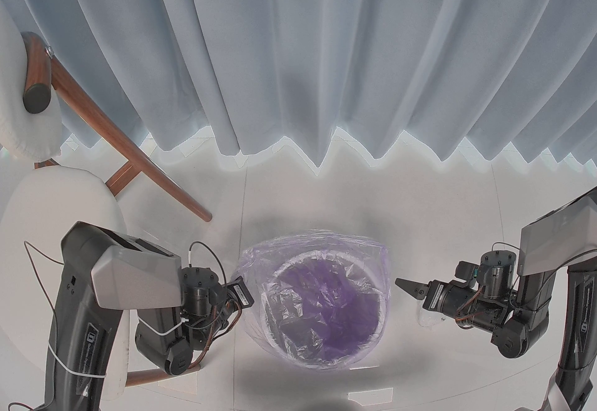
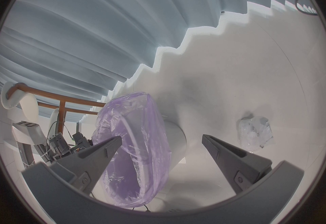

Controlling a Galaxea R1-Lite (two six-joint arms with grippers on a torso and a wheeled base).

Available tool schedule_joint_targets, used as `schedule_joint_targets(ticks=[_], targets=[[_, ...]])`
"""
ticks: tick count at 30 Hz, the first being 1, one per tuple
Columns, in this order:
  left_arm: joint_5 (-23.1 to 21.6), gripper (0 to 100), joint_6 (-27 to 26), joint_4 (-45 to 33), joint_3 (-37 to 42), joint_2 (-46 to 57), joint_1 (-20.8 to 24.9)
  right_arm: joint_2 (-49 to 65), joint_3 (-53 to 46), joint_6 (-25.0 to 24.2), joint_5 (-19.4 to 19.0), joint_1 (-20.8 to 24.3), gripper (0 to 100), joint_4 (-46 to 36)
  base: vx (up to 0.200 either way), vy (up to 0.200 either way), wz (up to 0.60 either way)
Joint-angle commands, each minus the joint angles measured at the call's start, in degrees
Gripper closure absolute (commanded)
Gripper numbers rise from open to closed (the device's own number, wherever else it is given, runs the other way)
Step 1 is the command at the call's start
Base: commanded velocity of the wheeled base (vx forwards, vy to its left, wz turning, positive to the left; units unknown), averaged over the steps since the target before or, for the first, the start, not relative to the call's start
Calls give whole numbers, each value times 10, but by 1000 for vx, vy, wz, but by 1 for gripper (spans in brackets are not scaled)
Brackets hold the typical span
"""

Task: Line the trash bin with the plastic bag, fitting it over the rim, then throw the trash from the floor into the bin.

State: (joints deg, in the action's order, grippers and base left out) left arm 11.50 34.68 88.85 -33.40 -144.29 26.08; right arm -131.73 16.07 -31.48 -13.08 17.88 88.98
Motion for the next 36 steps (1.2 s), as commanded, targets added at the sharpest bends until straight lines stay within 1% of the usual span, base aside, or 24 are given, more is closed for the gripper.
schedule_joint_targets(ticks=[1,6,7,8,9,10,16,21,22,24,27,31,33,34,35,36], targets=[[10,100,-30,0,-54,-60,5,2,0,0,0,0,0,10,0,0,0],[8,100,-40,-2,-76,-73,16,2,-1,0,0,0,0,10,0,0,0],[9,100,-56,-8,-76,-72,16,2,-1,0,0,0,0,10,0,0,0],[9,100,-56,-8,-76,-72,16,2,-1,0,0,0,0,10,0,0,0],[12,100,-82,-17,-69,-71,12,1,0,0,5,0,0,10,0,0,0],[14,100,-96,-17,-65,-71,10,1,1,0,8,0,0,10,0,0,0],[15,100,-150,-21,-38,-66,-4,0,-1,-1,10,0,0,10,0,0,0],[15,100,-228,-16,-42,-70,-6,-1,-1,-1,10,0,0,10,0,0,0],[15,100,-228,-16,-42,-70,-6,-1,-1,-1,10,0,0,10,0,0,0],[12,100,-249,-18,-50,-71,-7,-1,0,0,10,0,0,10,0,0,0],[11,100,-261,-23,-52,-69,-7,-1,-1,0,10,0,0,10,0,0,0],[12,100,-262,-52,-58,-64,-7,-1,-1,-1,10,0,0,10,0,0,0],[12,100,-263,-53,-58,-64,-6,0,0,0,10,0,0,10,0,0,0],[13,0,-263,-48,-57,-65,-6,0,0,0,10,0,0,10,0,0,0],[13,0,-262,-43,-54,-66,-6,1,1,-1,10,0,0,10,0,0,0],[12,0,-262,-17,-44,-67,-6,2,1,-1,10,0,0,10,0,0,0]])
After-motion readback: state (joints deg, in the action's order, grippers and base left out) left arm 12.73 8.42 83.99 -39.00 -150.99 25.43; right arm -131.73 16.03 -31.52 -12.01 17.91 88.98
